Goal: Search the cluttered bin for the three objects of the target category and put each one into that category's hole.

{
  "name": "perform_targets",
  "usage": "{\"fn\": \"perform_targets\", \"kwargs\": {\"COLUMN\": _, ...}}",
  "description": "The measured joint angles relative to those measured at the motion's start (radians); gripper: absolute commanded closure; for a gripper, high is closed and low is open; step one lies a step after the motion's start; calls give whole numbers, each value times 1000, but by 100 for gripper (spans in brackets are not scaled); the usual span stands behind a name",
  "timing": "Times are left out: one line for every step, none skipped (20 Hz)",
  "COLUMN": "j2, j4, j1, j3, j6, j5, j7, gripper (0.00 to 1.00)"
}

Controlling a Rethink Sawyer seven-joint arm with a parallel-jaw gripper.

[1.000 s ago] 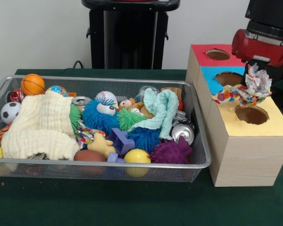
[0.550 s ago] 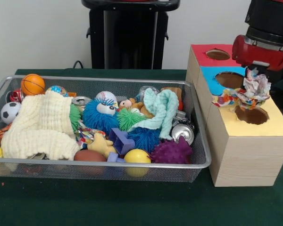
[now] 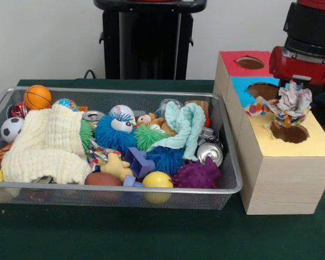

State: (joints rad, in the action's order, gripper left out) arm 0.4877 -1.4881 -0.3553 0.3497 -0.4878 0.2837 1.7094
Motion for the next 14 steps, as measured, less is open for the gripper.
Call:
{"fn": "perform_targets", "kwargs": {"j2": 2, "j4": 0, "j1": 2, "j3": -1, "j6": 0, "j5": 0, "j7": 0, "gripper": 0}}
{"fn": "perform_targets", "kwargs": {"j2": 3, "j4": 0, "j1": 4, "j3": -1, "j6": 0, "j5": 0, "j7": 0, "gripper": 0}}
{"fn": "perform_targets", "kwargs": {"j2": 3, "j4": 0, "j1": 5, "j3": -1, "j6": 0, "j5": 0, "j7": 0, "gripper": 0}}
{"fn": "perform_targets", "kwargs": {"j2": 3, "j4": 0, "j1": 4, "j3": -1, "j6": 0, "j5": 0, "j7": 0, "gripper": 0}}
{"fn": "perform_targets", "kwargs": {"j2": 3, "j4": -1, "j1": 4, "j3": -1, "j6": 0, "j5": 0, "j7": 0, "gripper": 0}}
{"fn": "perform_targets", "kwargs": {"j2": 3, "j4": -1, "j1": 4, "j3": -1, "j6": 0, "j5": 0, "j7": 0, "gripper": 0}}
{"fn": "perform_targets", "kwargs": {"j2": 3, "j4": -1, "j1": 4, "j3": -1, "j6": 0, "j5": 0, "j7": 0, "gripper": 0}}
{"fn": "perform_targets", "kwargs": {"j2": 4, "j4": -1, "j1": 4, "j3": -1, "j6": 0, "j5": 0, "j7": 0, "gripper": 0}}
{"fn": "perform_targets", "kwargs": {"j2": 4, "j4": -1, "j1": 4, "j3": -1, "j6": 0, "j5": -1, "j7": 0, "gripper": 0}}
{"fn": "perform_targets", "kwargs": {"j2": 5, "j4": -2, "j1": 4, "j3": -1, "j6": 0, "j5": 0, "j7": 0, "gripper": 0}}
{"fn": "perform_targets", "kwargs": {"j2": 8, "j4": -2, "j1": 4, "j3": -1, "j6": 0, "j5": -1, "j7": 0, "gripper": 0}}
{"fn": "perform_targets", "kwargs": {"j2": 11, "j4": -3, "j1": 4, "j3": -1, "j6": 0, "j5": -1, "j7": 0, "gripper": 0}}
{"fn": "perform_targets", "kwargs": {"j2": 13, "j4": -3, "j1": 4, "j3": -1, "j6": 0, "j5": -1, "j7": 0, "gripper": 0}}
{"fn": "perform_targets", "kwargs": {"j2": 17, "j4": -3, "j1": 3, "j3": -1, "j6": 0, "j5": -1, "j7": 0, "gripper": 0}}
